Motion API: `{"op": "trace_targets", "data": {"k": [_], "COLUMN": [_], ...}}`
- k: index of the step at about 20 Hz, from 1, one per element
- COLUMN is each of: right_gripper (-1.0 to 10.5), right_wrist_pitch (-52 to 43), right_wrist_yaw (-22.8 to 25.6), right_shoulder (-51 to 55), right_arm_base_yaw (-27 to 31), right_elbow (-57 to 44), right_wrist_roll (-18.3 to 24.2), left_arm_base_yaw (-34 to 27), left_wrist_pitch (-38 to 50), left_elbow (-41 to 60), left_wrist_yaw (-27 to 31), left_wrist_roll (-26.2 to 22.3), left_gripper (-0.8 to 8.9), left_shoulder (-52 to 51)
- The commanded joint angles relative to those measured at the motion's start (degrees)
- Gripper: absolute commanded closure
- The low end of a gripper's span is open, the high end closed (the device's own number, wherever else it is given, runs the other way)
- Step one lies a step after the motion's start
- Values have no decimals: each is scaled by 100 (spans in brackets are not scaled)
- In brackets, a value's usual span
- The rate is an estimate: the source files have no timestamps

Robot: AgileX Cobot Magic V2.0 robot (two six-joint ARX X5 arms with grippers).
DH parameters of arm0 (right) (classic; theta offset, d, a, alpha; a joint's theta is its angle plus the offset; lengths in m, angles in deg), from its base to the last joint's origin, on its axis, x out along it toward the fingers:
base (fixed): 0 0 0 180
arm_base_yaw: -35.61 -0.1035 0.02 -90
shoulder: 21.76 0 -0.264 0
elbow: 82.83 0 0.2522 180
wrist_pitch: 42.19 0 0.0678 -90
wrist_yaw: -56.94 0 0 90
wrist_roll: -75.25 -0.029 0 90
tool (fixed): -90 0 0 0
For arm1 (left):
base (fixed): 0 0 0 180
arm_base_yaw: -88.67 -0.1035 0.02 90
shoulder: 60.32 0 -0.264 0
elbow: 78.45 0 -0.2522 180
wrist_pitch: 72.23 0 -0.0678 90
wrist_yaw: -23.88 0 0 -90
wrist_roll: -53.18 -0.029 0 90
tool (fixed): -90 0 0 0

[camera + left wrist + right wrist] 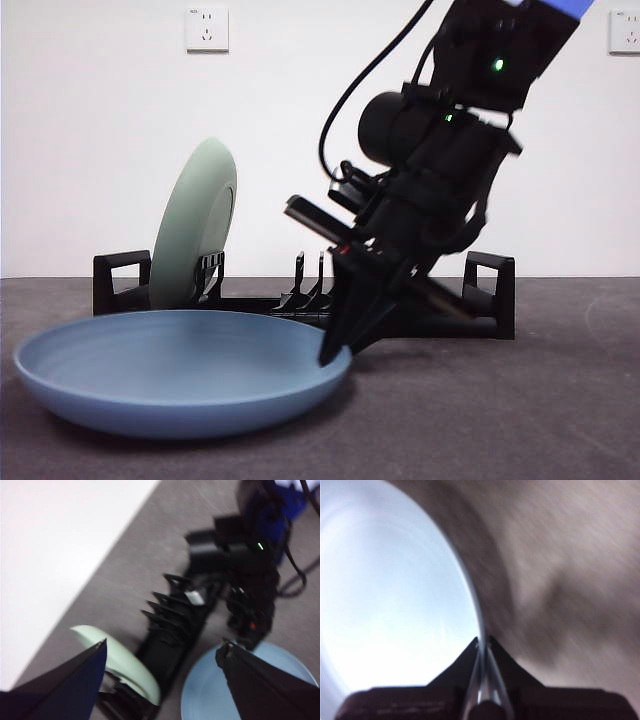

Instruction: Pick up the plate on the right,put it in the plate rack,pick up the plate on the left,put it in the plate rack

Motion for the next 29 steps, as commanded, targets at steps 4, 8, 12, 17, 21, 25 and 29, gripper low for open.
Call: {"op": "trace_targets", "data": {"k": [4, 8, 12, 17, 21, 25, 29], "right_gripper": [963, 963, 963, 963, 963, 963, 963], "right_wrist_pitch": [584, 999, 1410, 1784, 2116, 2271, 2275], "right_wrist_yaw": [365, 494, 490, 457, 452, 278, -190], "right_shoulder": [866, 1491, 1952, 2398, 2592, 2691, 2813], "right_arm_base_yaw": [109, 437, 741, 981, 1143, 1222, 1316], "right_elbow": [-24, -24, -24, -24, -24, -24, -24], "right_wrist_roll": [348, 389, 391, 501, 645, 704, 752], "left_arm_base_yaw": [72, 529, 1163, 1495, 1526, 1506, 1471], "left_wrist_pitch": [-243, -354, -306, -181, -52, 83, 116], "left_elbow": [35, 35, 35, 35, 35, 35, 35], "left_wrist_yaw": [-841, -981, -960, -905, -549, -479, -501], "left_wrist_roll": [190, 186, 186, 184, 179, 157, 94], "left_gripper": [442, 442, 453, 502, 502, 507, 717], "left_shoulder": [625, 1064, 1478, 2238, 2662, 2747, 2747]}}
